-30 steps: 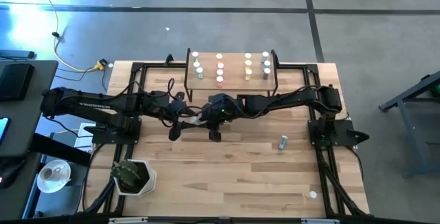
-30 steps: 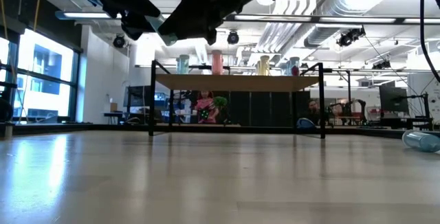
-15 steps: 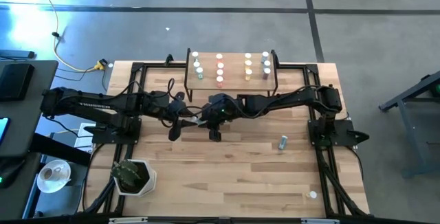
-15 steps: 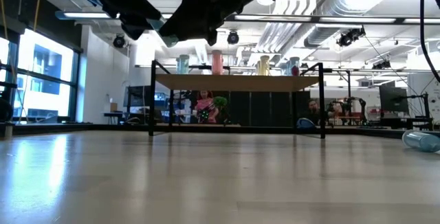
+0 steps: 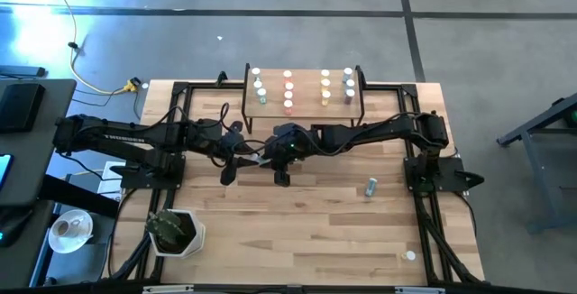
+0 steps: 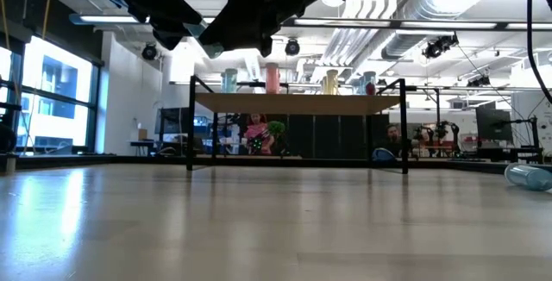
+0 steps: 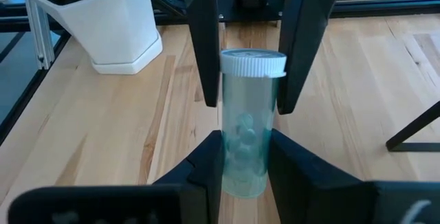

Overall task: Pick and place medicine bottles onto shelf by color
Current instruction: Align the green pill bottle with the green pill bottle

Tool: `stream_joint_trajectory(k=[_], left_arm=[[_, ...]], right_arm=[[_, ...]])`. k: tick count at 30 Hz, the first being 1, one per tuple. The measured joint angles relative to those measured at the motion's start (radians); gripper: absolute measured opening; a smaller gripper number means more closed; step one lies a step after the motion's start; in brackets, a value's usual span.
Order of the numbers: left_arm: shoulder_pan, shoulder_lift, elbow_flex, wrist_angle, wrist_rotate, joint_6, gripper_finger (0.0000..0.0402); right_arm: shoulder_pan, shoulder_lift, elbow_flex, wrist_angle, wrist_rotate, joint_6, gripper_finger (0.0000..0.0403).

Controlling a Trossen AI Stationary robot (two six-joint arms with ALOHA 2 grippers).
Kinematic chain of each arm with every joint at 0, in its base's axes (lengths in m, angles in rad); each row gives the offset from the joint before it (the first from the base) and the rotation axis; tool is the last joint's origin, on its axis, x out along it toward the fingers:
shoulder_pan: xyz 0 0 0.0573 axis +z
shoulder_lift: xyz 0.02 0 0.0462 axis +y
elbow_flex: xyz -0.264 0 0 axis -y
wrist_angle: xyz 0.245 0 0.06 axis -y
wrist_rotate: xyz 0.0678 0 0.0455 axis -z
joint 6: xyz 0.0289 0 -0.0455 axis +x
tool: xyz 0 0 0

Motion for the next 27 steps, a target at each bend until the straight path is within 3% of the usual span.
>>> stream_joint_trajectory(k=[16, 27], left_arm=[[0.006, -0.001, 0.002, -0.020, -0.020, 0.008, 0.0115], [0.133, 0.000, 0.236, -0.281, -0.148, 0.134, 0.0115]], right_arm=[[-0.008, -0.050, 0.000, -0.075, -0.001, -0.003, 0.0169], [-0.074, -0.204, 0.000, -0.175, 0.020, -0.038, 0.0172]])
